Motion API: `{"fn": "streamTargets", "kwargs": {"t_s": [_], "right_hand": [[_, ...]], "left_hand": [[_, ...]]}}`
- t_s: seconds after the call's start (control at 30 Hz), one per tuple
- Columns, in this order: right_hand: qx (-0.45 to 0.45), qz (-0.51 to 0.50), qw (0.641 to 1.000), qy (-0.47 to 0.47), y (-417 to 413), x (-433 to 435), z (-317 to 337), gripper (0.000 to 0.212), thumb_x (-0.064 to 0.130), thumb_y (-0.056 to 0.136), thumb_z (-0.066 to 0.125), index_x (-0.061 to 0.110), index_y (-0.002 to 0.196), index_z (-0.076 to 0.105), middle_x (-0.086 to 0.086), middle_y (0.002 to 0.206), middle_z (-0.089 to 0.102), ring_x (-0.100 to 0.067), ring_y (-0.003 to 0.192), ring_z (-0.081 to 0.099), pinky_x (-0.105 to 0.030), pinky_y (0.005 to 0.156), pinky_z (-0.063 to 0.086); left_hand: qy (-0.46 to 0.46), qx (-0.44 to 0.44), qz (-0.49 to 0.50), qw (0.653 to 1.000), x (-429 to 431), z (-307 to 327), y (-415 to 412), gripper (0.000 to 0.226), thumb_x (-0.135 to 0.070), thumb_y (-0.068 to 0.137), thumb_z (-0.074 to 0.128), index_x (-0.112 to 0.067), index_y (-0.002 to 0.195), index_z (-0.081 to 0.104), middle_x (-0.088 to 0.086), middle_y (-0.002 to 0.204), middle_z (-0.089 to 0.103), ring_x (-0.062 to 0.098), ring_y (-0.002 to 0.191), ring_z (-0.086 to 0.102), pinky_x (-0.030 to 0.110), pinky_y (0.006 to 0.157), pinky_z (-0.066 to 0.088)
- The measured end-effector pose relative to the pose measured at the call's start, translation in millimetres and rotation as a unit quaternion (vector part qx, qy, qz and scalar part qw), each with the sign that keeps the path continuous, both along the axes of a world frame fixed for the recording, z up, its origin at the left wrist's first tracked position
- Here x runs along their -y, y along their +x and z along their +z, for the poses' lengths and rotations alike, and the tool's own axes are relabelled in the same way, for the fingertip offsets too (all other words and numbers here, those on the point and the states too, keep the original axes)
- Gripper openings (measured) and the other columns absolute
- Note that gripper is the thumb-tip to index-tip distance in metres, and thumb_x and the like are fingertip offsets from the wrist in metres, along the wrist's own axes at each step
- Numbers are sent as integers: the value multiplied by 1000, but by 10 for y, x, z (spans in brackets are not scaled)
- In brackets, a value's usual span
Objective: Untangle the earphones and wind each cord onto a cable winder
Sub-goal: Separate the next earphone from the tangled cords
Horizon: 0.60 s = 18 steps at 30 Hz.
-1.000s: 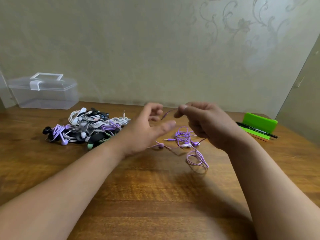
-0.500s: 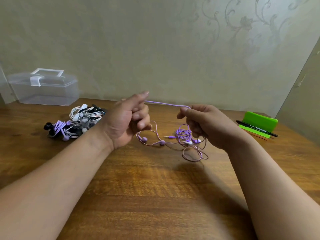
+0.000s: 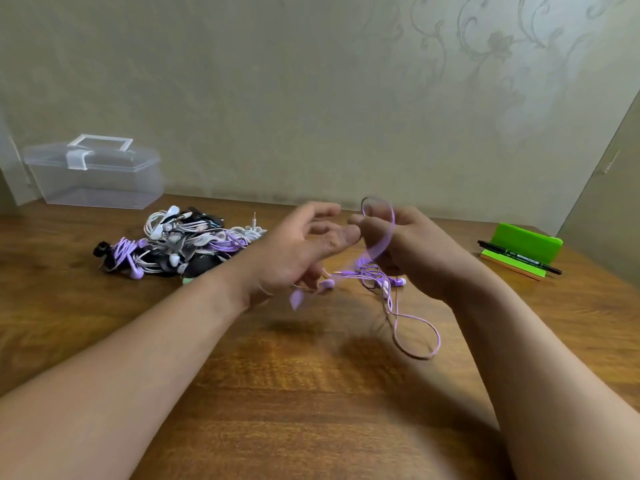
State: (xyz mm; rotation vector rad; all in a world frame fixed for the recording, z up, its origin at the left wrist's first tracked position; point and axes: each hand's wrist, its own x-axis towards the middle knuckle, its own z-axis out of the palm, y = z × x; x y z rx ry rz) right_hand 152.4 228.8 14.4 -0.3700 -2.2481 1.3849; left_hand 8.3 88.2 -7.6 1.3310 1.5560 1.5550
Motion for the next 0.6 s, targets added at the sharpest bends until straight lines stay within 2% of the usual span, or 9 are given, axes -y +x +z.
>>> {"fn": "streamTargets", "kwargs": {"t_s": [0.03,0.07,0.13,0.2,0.23,0.3,0.4,0.5,0.6], "right_hand": [[-18,40,998,-49,-4,50,22,39,22,107,55,22,67,60,5,57,28,-16,53,20,-30,50,15],[-41,78,991,-104,-12,82,46,37,18,107,52,19,70,52,5,59,26,-15,53,16,-28,48,14],[-83,145,967,-193,-18,125,90,27,17,100,46,13,74,41,1,65,21,-14,54,16,-27,46,15],[-129,196,939,-252,-28,152,125,19,19,93,40,10,78,47,-3,69,18,-15,56,16,-28,47,16],[-151,214,925,-274,-19,160,147,20,20,91,38,9,78,49,-3,68,19,-16,56,16,-29,47,16],[-183,238,903,-309,21,140,200,28,27,90,35,9,73,48,-1,64,22,-15,53,17,-27,46,16],[-164,233,890,-357,101,-4,252,53,44,99,36,10,60,47,1,56,18,-12,45,14,-19,41,16],[-73,98,944,-306,122,-101,199,43,39,104,49,19,66,54,4,59,30,-7,42,20,-18,36,18],[42,-4,996,-80,96,-76,81,19,31,101,64,13,94,68,-3,81,62,-10,51,38,-20,42,28]], "left_hand": [[-9,-11,-31,999,3,1,43,52,-48,86,71,-28,133,60,8,116,69,17,60,52,49,71,62],[-15,-4,-52,999,2,1,69,41,-42,92,63,-30,131,64,10,104,71,18,61,52,54,79,59],[-10,33,-82,996,-8,-32,135,32,-22,99,49,-25,123,70,4,81,69,20,69,56,46,74,55],[-12,24,-78,997,-28,-95,215,28,-7,103,51,-19,115,73,-8,86,73,14,83,63,29,76,51],[-16,9,-79,997,-40,-132,266,22,-9,102,58,-20,110,75,-10,91,75,8,88,66,24,81,50],[-33,-26,-84,996,-60,-133,292,15,-21,97,67,-14,104,78,-3,98,77,6,93,66,24,89,49],[-6,-62,-14,998,-80,-51,66,25,-22,100,66,2,104,73,3,95,77,10,91,65,26,87,46],[19,-80,16,997,-36,5,-184,15,-22,99,67,-9,90,67,3,81,74,21,88,70,35,82,51],[0,-113,8,994,-28,-50,-167,14,-15,101,63,-9,89,64,2,70,65,16,65,64,29,65,50]]}}
